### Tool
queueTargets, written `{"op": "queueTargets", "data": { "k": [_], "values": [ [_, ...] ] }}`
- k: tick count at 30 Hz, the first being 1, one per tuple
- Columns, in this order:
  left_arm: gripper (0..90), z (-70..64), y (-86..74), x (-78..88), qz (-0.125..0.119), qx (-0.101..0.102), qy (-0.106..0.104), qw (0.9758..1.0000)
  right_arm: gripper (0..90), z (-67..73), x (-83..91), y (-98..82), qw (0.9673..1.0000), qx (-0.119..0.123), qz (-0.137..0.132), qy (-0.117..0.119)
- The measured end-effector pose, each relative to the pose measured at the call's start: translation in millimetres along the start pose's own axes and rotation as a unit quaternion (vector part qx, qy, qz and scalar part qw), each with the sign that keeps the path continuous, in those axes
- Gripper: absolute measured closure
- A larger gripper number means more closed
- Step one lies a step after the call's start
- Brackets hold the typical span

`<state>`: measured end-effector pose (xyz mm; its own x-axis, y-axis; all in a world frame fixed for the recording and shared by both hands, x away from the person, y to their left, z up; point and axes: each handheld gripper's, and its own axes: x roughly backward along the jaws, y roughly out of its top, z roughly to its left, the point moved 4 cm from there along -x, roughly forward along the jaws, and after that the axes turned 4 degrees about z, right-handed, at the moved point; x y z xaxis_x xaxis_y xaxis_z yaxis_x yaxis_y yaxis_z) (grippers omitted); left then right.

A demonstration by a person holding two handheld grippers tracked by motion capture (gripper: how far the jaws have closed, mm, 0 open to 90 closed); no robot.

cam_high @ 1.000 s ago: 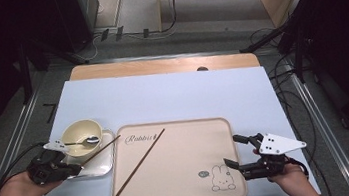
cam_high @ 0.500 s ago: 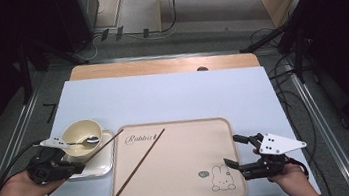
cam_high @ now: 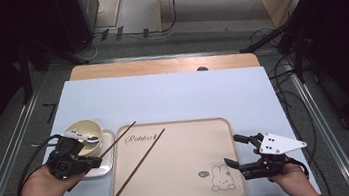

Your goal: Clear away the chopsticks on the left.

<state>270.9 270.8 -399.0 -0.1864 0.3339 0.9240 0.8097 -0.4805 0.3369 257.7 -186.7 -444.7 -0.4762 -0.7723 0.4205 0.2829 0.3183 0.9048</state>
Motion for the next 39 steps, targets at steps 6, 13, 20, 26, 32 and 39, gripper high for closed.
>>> {"op": "queueTargets", "data": {
  "k": [6, 13, 20, 26, 32, 39],
  "values": [
    [85.6, -9.1, 7.9, -7.6, 0.006, 0.013, 0.003, 0.9999, 22.2, 0.1, 0.2, 0.2, 1.0, 0.002, -0.001, 0.0],
    [85.6, -20.5, 17.4, -15.8, 0.007, 0.014, -0.004, 0.9999, 22.2, -0.4, 0.3, 0.0, 1.0, 0.0, 0.0, -0.001],
    [85.6, -37.4, 30.6, -28.6, 0.015, 0.008, -0.017, 0.9997, 22.2, -1.1, 0.1, -0.4, 1.0, 0.001, 0.001, -0.002],
    [85.6, -45.6, 38.7, -39.1, 0.021, 0.01, -0.01, 0.9997, 22.2, -1.8, 0.6, -0.6, 1.0, -0.001, -0.001, -0.003],
    [85.6, -54.3, 43.4, -49.5, 0.029, 0.01, -0.01, 0.9995, 22.2, -1.2, 0.4, -0.6, 1.0, 0.001, 0.001, -0.002],
    [85.6, -61.5, 48.0, -63.4, 0.044, 0.014, -0.012, 0.9989, 22.2, -1.3, 0.5, -0.5, 1.0, 0.002, 0.0, -0.003]
  ]
}}
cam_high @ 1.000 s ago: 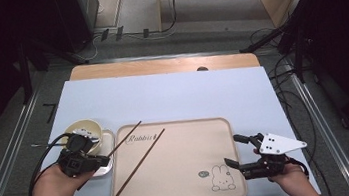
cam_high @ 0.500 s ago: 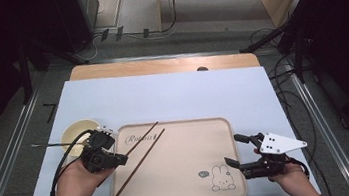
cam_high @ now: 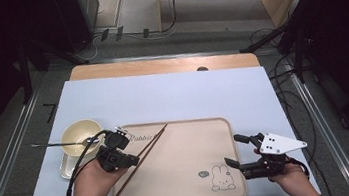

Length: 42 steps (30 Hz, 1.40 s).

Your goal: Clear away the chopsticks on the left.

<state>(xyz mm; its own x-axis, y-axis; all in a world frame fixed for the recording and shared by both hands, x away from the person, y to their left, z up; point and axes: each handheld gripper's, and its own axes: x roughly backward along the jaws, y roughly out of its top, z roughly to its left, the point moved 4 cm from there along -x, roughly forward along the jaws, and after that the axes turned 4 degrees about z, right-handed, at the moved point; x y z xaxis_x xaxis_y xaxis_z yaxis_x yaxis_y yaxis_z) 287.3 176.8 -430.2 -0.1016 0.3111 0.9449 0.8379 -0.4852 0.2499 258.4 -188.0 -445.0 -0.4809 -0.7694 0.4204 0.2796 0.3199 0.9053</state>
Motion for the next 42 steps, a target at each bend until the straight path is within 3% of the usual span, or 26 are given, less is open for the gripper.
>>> {"op": "queueTargets", "data": {
  "k": [5, 23, 33, 42],
  "values": [
    [85.5, -6.8, 1.3, -13.8, 0.014, 0.0, 0.0, 0.9999, 22.2, -0.1, 0.3, 0.0, 1.0, -0.001, -0.001, 0.0],
    [85.1, -6.1, -5.7, -34.2, 0.037, 0.006, -0.01, 0.9992, 22.2, 0.9, 0.5, 0.2, 1.0, 0.001, -0.001, 0.001],
    [83.1, -3.0, -7.7, -38.8, 0.046, 0.01, 0.001, 0.9989, 22.2, 1.8, 0.2, 0.1, 1.0, 0.0, 0.001, 0.005],
    [79.9, -1.2, -7.7, -38.7, 0.047, 0.007, -0.003, 0.9989, 22.2, 1.9, 0.0, 0.0, 1.0, 0.0, 0.0, 0.007]
  ]
}}
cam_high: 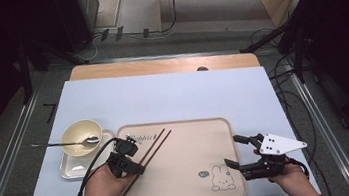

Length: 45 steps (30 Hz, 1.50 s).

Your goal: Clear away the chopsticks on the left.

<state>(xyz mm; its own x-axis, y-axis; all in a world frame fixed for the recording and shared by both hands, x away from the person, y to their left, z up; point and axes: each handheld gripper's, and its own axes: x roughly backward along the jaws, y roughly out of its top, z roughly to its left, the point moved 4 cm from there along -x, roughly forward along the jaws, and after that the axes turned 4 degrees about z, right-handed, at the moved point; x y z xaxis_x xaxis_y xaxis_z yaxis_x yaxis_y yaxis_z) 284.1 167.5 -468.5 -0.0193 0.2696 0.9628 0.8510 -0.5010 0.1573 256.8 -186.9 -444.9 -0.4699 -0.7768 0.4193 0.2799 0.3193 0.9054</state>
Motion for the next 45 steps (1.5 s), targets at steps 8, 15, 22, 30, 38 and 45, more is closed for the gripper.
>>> {"op": "queueTargets", "data": {
  "k": [8, 15, 22, 30, 38, 45],
  "values": [
    [67.9, -5.9, 5.7, 19.7, -0.03, -0.02, -0.004, 0.9993, 22.2, 0.8, 0.3, 0.7, 1.0, 0.002, -0.002, 0.002],
    [49.2, -10.9, 17.7, 24.8, -0.05, -0.06, -0.001, 0.997, 22.2, -0.1, 0.1, 0.2, 1.0, 0.001, 0.0, -0.001],
    [42.1, -13.1, 31.9, 23.2, -0.055, -0.061, 0.002, 0.9966, 22.2, -0.3, 0.6, -0.3, 1.0, 0.002, 0.001, -0.003],
    [67.1, -17.7, 50.0, 14.8, -0.047, -0.081, -0.023, 0.9954, 22.2, -0.6, 1.7, -0.9, 1.0, -0.001, 0.0, -0.004],
    [90.0, -18.2, 63.3, 0.1, -0.027, -0.09, -0.019, 0.9954, 22.2, -0.3, 3.6, -1.9, 1.0, -0.002, 0.0, -0.007],
    [90.0, -18.0, 67.3, -16.7, -0.024, -0.085, -0.018, 0.996, 22.2, -0.2, 4.9, -2.7, 1.0, -0.001, 0.0, -0.009]
  ]
}}
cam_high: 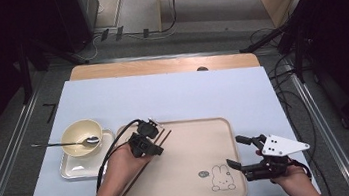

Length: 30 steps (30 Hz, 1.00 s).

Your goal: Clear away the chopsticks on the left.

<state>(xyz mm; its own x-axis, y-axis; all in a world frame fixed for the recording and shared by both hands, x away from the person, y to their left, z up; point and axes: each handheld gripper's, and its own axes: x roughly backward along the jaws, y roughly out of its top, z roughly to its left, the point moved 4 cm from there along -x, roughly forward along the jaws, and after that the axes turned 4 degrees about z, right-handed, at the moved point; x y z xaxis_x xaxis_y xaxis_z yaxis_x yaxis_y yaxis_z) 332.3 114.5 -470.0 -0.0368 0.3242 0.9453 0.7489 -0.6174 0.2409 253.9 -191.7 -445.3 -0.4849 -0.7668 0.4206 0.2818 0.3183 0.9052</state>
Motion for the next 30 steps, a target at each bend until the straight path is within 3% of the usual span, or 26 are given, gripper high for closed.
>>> {"op": "queueTargets", "data": {
  "k": [12, 30],
  "values": [
    [90.0, 5.5, 0.6, -2.7, 0.0, 0.013, 0.011, 0.9999, 22.2, 1.2, -1.3, 0.2, 1.0, 0.0, 0.003, 0.004],
    [90.0, 27.0, -9.3, 7.3, -0.001, 0.043, 0.026, 0.9987, 22.2, 0.6, -0.3, -0.2, 1.0, 0.001, 0.004, 0.0]
  ]
}}
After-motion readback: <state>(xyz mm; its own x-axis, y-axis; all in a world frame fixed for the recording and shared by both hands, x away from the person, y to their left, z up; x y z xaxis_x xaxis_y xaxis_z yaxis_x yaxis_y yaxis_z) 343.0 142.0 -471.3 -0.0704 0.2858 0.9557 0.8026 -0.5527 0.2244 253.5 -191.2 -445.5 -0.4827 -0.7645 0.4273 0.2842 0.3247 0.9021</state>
